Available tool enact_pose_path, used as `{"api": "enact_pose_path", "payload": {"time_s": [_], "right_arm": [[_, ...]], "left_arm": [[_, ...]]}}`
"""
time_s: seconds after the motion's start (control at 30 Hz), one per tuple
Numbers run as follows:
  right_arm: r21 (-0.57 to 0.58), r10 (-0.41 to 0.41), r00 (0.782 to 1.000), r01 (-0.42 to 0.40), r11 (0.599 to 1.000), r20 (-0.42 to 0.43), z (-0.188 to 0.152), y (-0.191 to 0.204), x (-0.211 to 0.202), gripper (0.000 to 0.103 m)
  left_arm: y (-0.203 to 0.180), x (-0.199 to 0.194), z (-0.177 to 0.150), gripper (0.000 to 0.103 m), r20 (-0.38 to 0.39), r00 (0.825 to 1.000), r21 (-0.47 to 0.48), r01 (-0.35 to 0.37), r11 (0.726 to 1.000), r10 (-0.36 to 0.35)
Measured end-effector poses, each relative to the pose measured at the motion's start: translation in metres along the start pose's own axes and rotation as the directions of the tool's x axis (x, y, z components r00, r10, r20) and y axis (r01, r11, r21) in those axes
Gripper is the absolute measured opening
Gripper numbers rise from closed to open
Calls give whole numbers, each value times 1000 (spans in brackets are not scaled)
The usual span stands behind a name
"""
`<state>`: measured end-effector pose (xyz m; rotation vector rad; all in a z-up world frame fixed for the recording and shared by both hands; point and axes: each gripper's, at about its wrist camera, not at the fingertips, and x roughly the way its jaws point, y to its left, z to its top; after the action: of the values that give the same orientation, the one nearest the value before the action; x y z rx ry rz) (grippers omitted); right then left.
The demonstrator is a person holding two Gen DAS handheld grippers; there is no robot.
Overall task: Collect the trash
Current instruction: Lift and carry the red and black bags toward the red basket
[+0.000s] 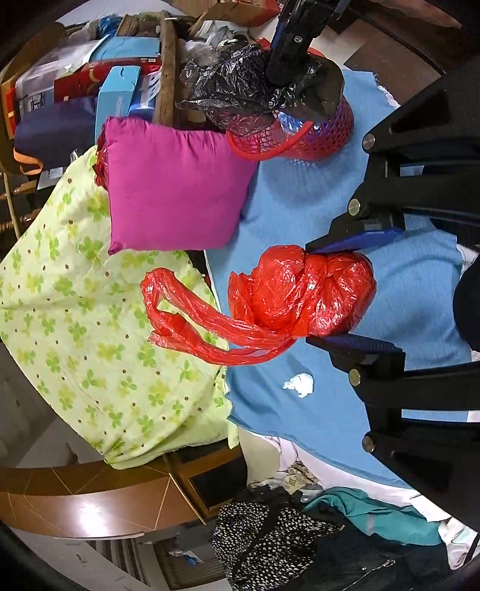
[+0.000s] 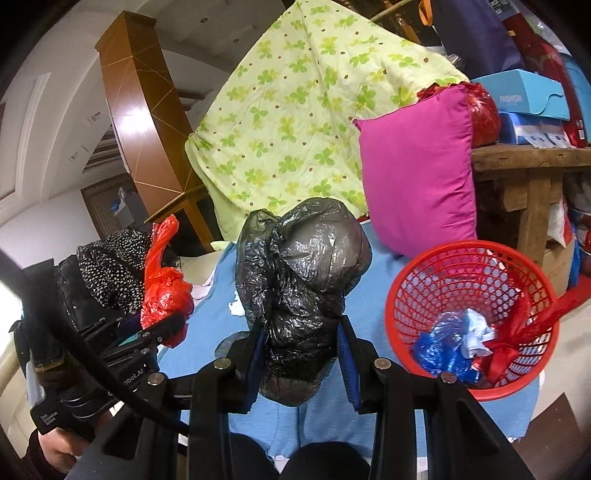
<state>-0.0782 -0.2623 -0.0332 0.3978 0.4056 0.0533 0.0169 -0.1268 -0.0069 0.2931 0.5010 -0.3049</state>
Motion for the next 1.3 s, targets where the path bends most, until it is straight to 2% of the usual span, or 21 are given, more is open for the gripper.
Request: {"api": "enact_pose_path", "payload": {"time_s": [0.8,1.3], "right_arm": [[6,-55,997,55,998,51,-4,-14,-30,39],[15,-90,994,90,996,54,-11,-21,-42,39]], "left_arm": [[-23,-7,4,43,3,999,48,36,998,-36],[-35,-6,2,43,-7,998,68,68,995,-68]]}}
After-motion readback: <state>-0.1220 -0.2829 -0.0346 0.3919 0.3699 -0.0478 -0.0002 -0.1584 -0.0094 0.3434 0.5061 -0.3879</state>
